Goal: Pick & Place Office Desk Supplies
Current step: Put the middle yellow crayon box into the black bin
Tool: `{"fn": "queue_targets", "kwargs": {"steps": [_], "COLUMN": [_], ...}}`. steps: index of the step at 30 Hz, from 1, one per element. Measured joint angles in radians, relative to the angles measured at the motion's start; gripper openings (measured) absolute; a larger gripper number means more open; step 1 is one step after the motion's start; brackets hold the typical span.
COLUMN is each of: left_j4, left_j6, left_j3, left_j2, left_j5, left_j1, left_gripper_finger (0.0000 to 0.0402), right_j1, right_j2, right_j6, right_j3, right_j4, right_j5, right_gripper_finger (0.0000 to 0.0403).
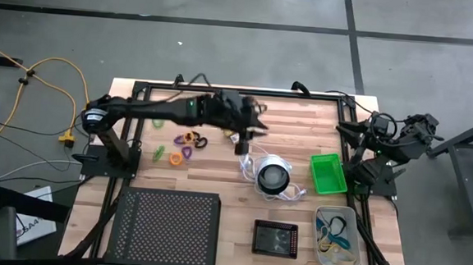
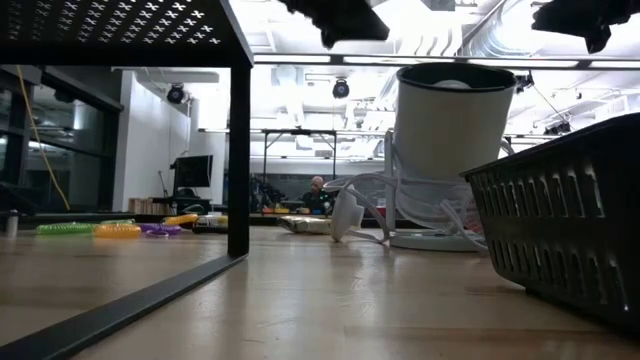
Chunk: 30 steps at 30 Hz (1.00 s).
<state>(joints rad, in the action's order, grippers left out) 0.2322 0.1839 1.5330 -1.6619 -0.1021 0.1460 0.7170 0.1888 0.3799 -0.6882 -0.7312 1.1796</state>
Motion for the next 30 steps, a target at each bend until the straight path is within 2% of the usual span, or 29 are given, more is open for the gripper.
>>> {"fn": "queue_targets", "kwargs": {"steps": [6, 14, 18, 22, 30], "left_j4": [0.004, 0.121, 0.208, 0.267, 0.385], "left_j6": [-0.010, -0.100, -0.159, -0.181, -0.239], "left_j3": [0.000, 0.000, 0.000, 0.000, 0.000], "left_j2": [0.000, -0.002, -0.002, -0.003, -0.013], "left_j5": [-0.131, -0.146, -0.106, -0.017, 0.011], "left_j1": [0.103, 0.193, 0.215, 0.228, 0.310], "left_gripper_finger": [0.0083, 0.0083, 0.0083, 0.0083, 0.0083], "right_j1": [0.000, 0.000, 0.000, 0.000, 0.000], "right_j2": [-0.001, -0.001, -0.001, -0.001, -0.001], "right_j6": [0.015, 0.021, 0.043, 0.043, 0.044], "right_j3": [0.005, 0.020, 0.020, 0.020, 0.020], "right_j4": [-0.024, -0.032, -0.031, -0.031, -0.031], "right_j5": [0.003, 0.050, 0.046, 0.020, -0.021], "right_gripper_finger": [0.0085, 0.0085, 0.0085, 0.0085, 0.0085]}}
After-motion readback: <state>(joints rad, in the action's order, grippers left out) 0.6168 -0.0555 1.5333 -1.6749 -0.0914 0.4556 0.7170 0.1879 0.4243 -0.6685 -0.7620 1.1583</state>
